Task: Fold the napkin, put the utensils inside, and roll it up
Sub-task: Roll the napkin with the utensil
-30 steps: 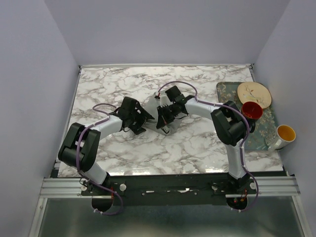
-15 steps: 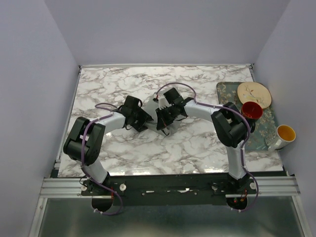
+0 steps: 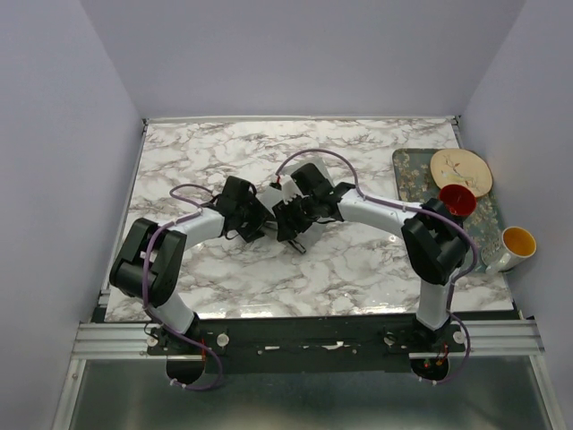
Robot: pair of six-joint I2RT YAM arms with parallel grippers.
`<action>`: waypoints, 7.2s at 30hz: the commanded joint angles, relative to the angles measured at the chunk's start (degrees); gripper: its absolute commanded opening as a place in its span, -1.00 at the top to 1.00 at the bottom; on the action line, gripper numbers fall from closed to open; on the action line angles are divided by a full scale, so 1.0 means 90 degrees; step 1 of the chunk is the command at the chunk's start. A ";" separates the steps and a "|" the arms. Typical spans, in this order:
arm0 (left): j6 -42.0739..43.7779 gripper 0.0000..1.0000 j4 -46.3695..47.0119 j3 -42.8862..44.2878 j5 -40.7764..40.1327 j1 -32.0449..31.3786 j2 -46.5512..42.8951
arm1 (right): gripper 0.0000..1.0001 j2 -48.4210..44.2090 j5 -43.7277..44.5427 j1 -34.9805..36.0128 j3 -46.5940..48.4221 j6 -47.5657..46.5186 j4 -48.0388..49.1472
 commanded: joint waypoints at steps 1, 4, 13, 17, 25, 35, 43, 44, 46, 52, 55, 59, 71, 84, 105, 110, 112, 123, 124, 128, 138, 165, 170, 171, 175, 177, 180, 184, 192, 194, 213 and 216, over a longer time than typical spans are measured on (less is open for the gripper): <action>0.0607 -0.43 -0.0180 -0.0300 -0.0229 0.0063 -0.0200 | -0.20 -0.0347 0.0453 0.0012 -0.0261 -0.0070 -0.0138; 0.0588 -0.34 0.0006 -0.0427 -0.0159 0.0112 -0.0161 | -0.22 -0.0337 0.0969 0.0168 -0.0378 -0.0119 -0.0137; 0.0549 0.02 0.0192 -0.0408 -0.0061 0.0161 -0.0025 | -0.10 -0.0240 0.3293 0.0969 -0.0505 -0.0324 0.0262; 0.0520 0.23 0.0280 -0.0476 -0.0033 0.0181 -0.0044 | -0.10 -0.0210 0.3803 0.1232 -0.0535 -0.0548 0.0311; 0.0481 0.39 0.0339 -0.0525 0.0045 0.0200 -0.0025 | -0.21 0.0024 0.4370 0.1525 -0.0359 -0.0802 0.0341; 0.0295 0.60 0.0348 -0.0408 0.0299 0.0298 -0.0005 | -0.32 0.0483 0.4194 0.1604 -0.0242 -0.0959 0.0751; 0.0344 0.76 0.0270 -0.0340 0.0407 0.0327 -0.0083 | -0.02 0.0688 0.3990 0.1526 -0.0213 -0.1125 0.0761; 0.0354 0.78 0.0270 -0.0340 0.0417 0.0327 -0.0083 | 0.04 0.0698 0.3844 0.1506 -0.0232 -0.1115 0.0751; 0.0373 0.79 0.0251 -0.0330 0.0427 0.0347 -0.0064 | 0.23 0.0717 0.3774 0.1496 -0.0261 -0.1115 0.0751; 0.0402 0.90 0.0299 -0.0408 0.0456 0.0425 -0.0034 | 0.00 0.0708 0.3852 0.1496 -0.0310 -0.1183 0.0615; 0.0393 0.92 0.0329 -0.0408 0.0466 0.0444 -0.0034 | -0.06 0.0669 0.3881 0.1506 -0.0301 -0.1213 0.0488; 0.0412 0.92 0.0329 -0.0359 0.0495 0.0474 -0.0025 | 0.02 0.0824 0.3950 0.1506 -0.0301 -0.1203 0.0439; 0.1056 0.54 0.0075 -0.0008 0.0428 0.0484 -0.0268 | 0.99 0.0854 0.0696 0.0658 0.0119 -0.0403 0.0194; 0.2620 -0.11 -0.1214 0.0296 -0.0053 0.0435 -0.1703 | 0.99 0.1634 -0.3206 -0.0769 0.0588 0.0544 0.0155; 0.0941 -0.17 0.0181 -0.0671 0.1413 0.0152 -0.1138 | 0.99 0.1498 -0.2154 -0.0857 0.0520 0.0457 -0.0010; 0.1145 0.09 0.0543 -0.0945 0.1052 0.0083 -0.1391 | 0.99 0.1547 -0.2144 -0.0857 0.0539 0.0496 -0.0030; 0.1067 0.25 0.0757 -0.1032 0.1090 0.0083 -0.1363 | 0.99 0.1606 -0.2125 -0.0857 0.0588 0.0516 -0.0059; 0.1105 0.60 0.1266 -0.0828 0.1374 0.0054 -0.0942 | 0.99 0.1655 -0.2154 -0.0857 0.0676 0.0477 -0.0128; 0.1193 0.60 0.1179 -0.0847 0.1326 0.0044 -0.1001 | 0.99 0.1636 -0.2134 -0.0848 0.0666 0.0438 -0.0118; 0.1272 0.48 0.0721 -0.0896 0.1071 0.0054 -0.1362 | 0.99 0.1402 -0.1648 -0.0731 0.0686 0.0282 -0.0283; 0.1311 0.20 0.0056 -0.0906 0.0827 0.0307 -0.2250 | -0.07 0.0708 0.0532 0.0109 0.0745 -0.0051 -0.1036; 0.1643 0.95 0.0778 -0.0397 0.1882 0.0493 -0.0278 | 0.84 -0.0034 -0.1792 -0.0603 -0.0837 0.1736 0.1257; 0.1721 0.95 0.0836 -0.0788 0.1745 0.0493 -0.0366 | 0.91 0.0092 -0.1900 -0.0613 -0.1052 0.1805 0.1473; 0.1779 0.95 0.0798 -0.0798 0.1726 0.0493 -0.0376 | 0.94 0.0141 -0.1919 -0.0603 -0.1072 0.1824 0.1503; 0.2012 0.95 0.0701 -0.0906 0.1502 0.0493 -0.0522 | 0.96 0.0423 -0.1677 -0.0574 -0.1335 0.1806 0.1815; 0.2131 0.95 0.0554 -0.0789 0.1296 0.0493 -0.0484 | 0.99 0.0532 -0.1549 -0.0574 -0.1336 0.1708 0.1806; 0.2326 0.95 0.0534 -0.0760 0.1159 0.0493 -0.0474 | 0.99 0.0503 -0.1314 -0.0574 -0.1384 0.1590 0.1796; 0.2463 0.95 0.0348 -0.0545 0.1120 0.0484 -0.0561 | 0.95 0.0181 -0.0866 -0.0419 -0.1180 0.1269 0.1338; 0.2541 0.93 -0.0130 -0.0574 0.0750 0.0532 -0.1089 | 0.86 -0.0513 -0.0690 -0.0349 -0.1735 0.1200 0.1297; 0.2561 0.93 -0.0111 -0.0710 0.0681 0.0639 -0.1109 | 0.85 -0.0426 -0.0562 -0.0359 -0.1814 0.1092 0.1308; 0.3029 0.73 -0.1096 0.0138 0.0114 0.0767 -0.1313 | -0.14 -0.0748 0.1848 0.0763 -0.0526 -0.0069 -0.0361; 0.3020 0.61 -0.1341 0.0451 0.0280 0.0796 -0.1421 | -0.32 -0.0260 0.2473 0.0998 -0.0019 -0.0314 -0.0799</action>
